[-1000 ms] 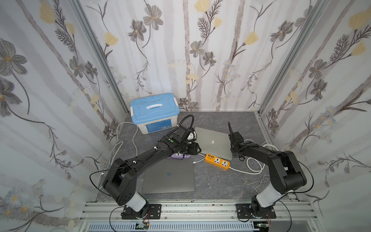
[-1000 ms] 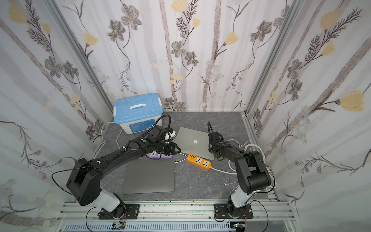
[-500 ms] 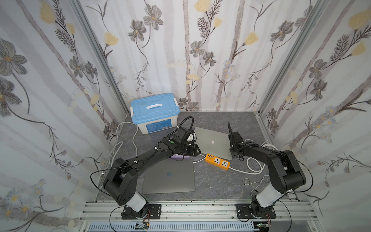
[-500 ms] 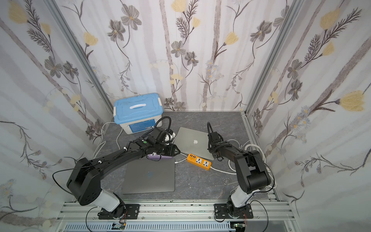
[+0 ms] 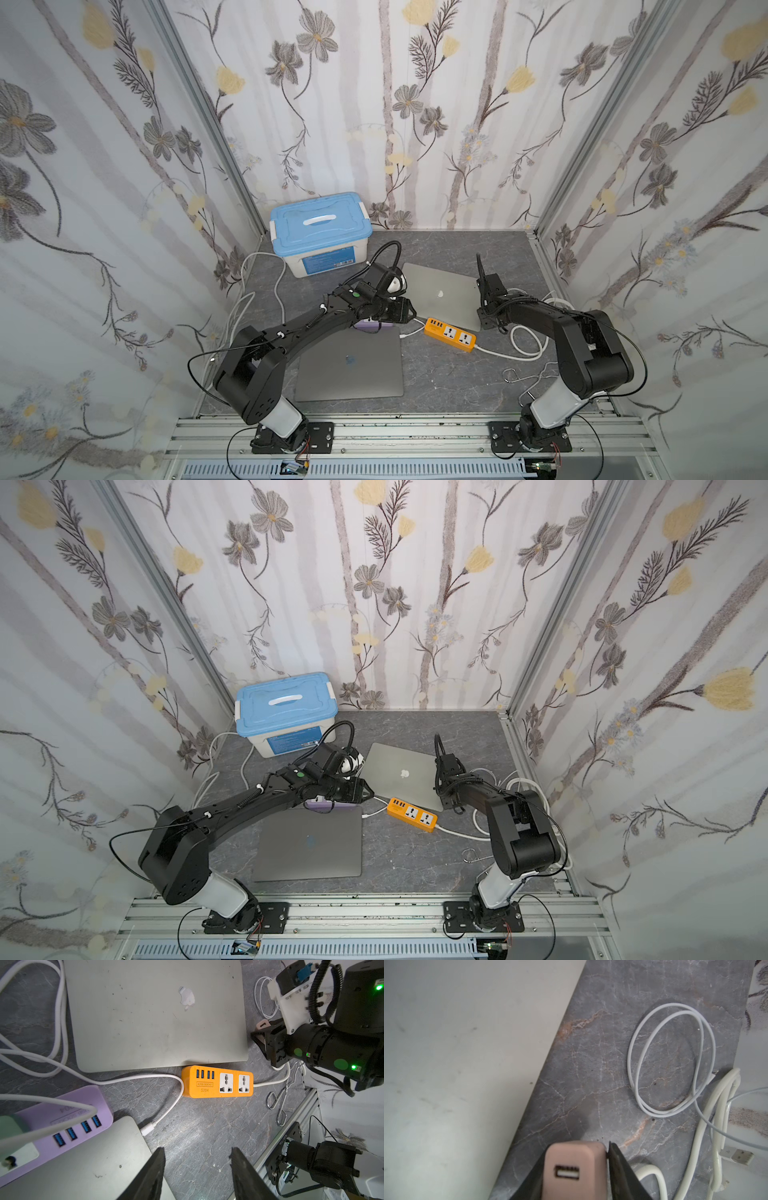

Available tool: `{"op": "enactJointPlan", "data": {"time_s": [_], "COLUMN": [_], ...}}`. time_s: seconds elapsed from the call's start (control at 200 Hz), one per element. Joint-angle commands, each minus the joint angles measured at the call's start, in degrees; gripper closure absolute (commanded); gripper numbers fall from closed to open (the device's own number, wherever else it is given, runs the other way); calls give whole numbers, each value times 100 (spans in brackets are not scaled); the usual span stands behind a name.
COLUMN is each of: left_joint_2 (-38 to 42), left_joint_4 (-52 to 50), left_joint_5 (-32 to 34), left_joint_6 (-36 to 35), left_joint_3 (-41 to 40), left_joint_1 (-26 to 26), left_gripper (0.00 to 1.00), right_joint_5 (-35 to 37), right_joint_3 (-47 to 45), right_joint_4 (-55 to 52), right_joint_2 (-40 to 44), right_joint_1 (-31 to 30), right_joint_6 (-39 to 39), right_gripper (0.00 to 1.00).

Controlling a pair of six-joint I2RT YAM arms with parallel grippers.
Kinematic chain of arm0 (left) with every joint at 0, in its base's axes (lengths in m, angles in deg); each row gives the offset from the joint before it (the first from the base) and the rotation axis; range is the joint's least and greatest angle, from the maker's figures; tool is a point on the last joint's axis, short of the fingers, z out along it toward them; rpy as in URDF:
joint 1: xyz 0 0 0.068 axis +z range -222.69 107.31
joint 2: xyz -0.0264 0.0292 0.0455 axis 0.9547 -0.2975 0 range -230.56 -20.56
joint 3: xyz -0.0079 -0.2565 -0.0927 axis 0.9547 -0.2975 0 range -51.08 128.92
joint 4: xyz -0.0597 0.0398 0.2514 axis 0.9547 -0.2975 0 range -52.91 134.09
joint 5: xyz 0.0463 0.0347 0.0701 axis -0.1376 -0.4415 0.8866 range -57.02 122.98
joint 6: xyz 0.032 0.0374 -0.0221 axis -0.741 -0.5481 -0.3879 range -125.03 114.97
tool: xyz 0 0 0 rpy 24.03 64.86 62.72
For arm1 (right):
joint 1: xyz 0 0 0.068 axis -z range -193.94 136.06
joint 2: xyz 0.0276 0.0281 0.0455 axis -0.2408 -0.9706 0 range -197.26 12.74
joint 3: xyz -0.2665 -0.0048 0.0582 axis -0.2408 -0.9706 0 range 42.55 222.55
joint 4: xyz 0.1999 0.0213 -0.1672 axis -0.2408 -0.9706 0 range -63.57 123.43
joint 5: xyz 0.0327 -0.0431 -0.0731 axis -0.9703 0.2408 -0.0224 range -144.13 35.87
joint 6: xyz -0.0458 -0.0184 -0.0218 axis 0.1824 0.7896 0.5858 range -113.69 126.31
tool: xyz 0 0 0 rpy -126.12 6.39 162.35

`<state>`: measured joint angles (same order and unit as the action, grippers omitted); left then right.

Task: Unplug the laptop charger
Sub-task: Place the plug at the center of the board.

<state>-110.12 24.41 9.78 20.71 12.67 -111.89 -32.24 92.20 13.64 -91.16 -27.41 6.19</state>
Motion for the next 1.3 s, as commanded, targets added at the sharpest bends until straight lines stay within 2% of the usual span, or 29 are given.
{"op": "enactJointPlan", "data": {"time_s": [0.0,0.38,0.624,0.829,1.069,1.299], "left_joint_2": [-46,-117,-186,-226,-254,-229], "left_joint_4": [142,187,235,282,326,336], "left_joint_5": [-52,-101,-133,-174,-194,-194], "left_joint_6": [12,54,55,64,71,67], "left_joint_3": [-16,-3,-10,-20,-65,-90], "left_joint_1": [9,9,9,9,9,7], "left_gripper": [46,46,46,46,46,46], "right_joint_5": [-232,-23,727,1163,840,818], "right_joint_3": [26,36,55,-2,92,248], "right_joint_4": [103,33,-161,-166,-104,-192], "right_joint_2": [9,102,282,231,97,-76], "right_joint_1": [13,-6,-4,-44,-264,-372], "right_joint_6": [-53,-50,-25,-32,-151,-200], "right_gripper": [58,57,63,63,61,59]}}
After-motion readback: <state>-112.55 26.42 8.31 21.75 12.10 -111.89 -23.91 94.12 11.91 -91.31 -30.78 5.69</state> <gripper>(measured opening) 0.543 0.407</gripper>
